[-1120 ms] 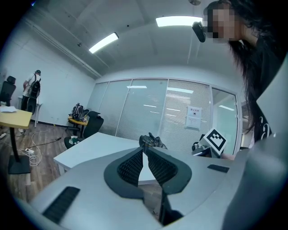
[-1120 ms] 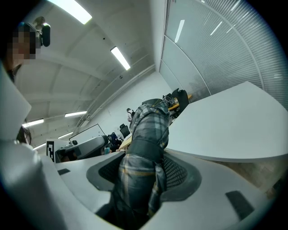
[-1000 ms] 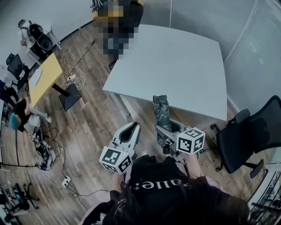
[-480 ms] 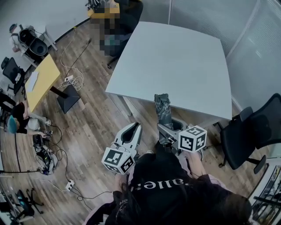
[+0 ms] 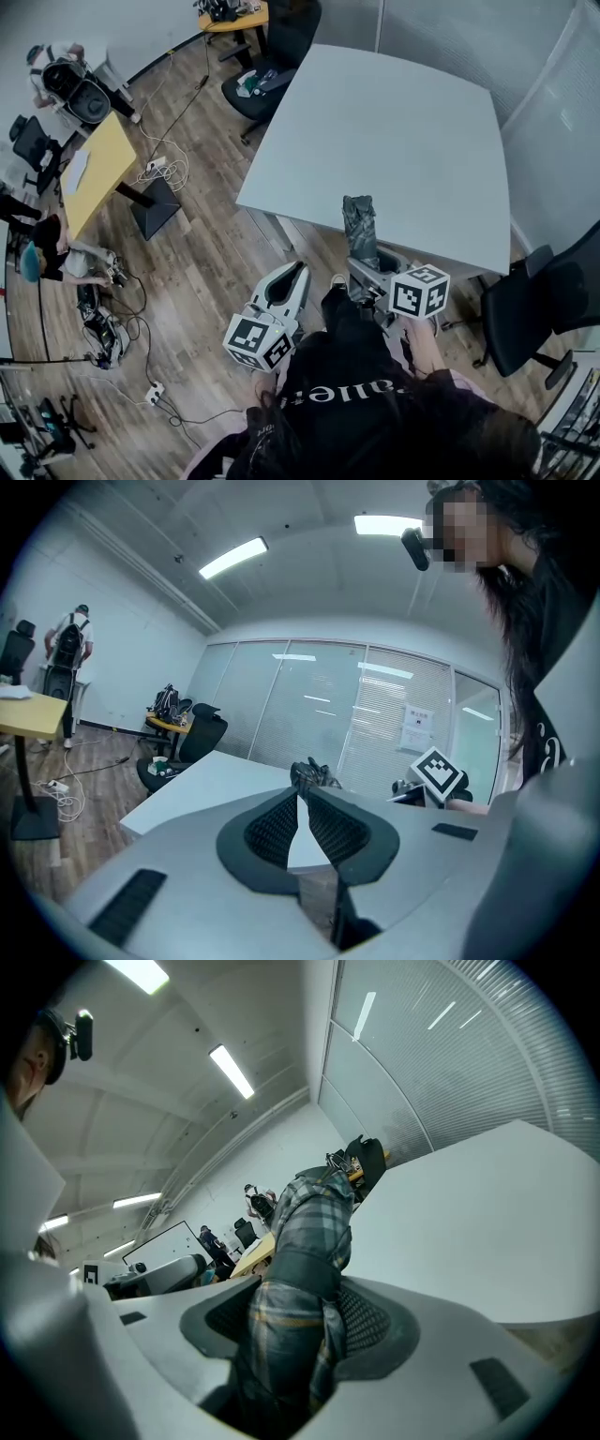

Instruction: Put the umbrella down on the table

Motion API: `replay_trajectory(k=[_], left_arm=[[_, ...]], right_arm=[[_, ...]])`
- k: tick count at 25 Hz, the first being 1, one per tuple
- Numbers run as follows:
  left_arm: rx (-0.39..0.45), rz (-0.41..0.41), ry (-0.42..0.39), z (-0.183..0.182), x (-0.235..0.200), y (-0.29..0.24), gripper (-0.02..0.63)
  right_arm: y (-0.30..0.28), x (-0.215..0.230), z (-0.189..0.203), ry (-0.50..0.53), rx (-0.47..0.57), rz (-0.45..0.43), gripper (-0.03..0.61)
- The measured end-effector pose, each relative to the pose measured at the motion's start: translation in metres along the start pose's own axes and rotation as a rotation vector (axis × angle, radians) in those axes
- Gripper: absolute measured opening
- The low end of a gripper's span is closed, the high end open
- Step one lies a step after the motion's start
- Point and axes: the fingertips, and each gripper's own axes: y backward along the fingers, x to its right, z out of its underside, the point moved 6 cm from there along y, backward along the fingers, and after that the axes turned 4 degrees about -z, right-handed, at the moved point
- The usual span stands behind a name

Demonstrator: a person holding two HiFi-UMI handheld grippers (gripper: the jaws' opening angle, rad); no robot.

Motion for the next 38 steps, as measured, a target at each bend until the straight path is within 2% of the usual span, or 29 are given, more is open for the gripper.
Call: replay_trajectory(k=[7, 16, 29, 38], left_arm=[[-0.008, 0.023, -0.035, -0.027, -0.032, -0.066, 0.046], [-0.030, 0.039, -0.067, -0.064, -0.058, -0.158, 0.046], [-0.077, 0.032, -0.082, -0.074, -0.088, -0.209, 0.046], [-0.104, 0.121, -0.087, -0.089, -0.125, -0.242, 0.046]], right_arm=[[-0.042, 0.041, -0.047, -0.002, 0.002, -0.008, 0.252], [-0.072, 0.117, -0.110, -0.029, 0.012, 0.042, 0.252], [-0.125, 0.205, -0.141, -0.087, -0.024, 0.140, 0.252], [-0.168, 0.265, -0.154, -0.107, -0.073, 0.294, 0.252]])
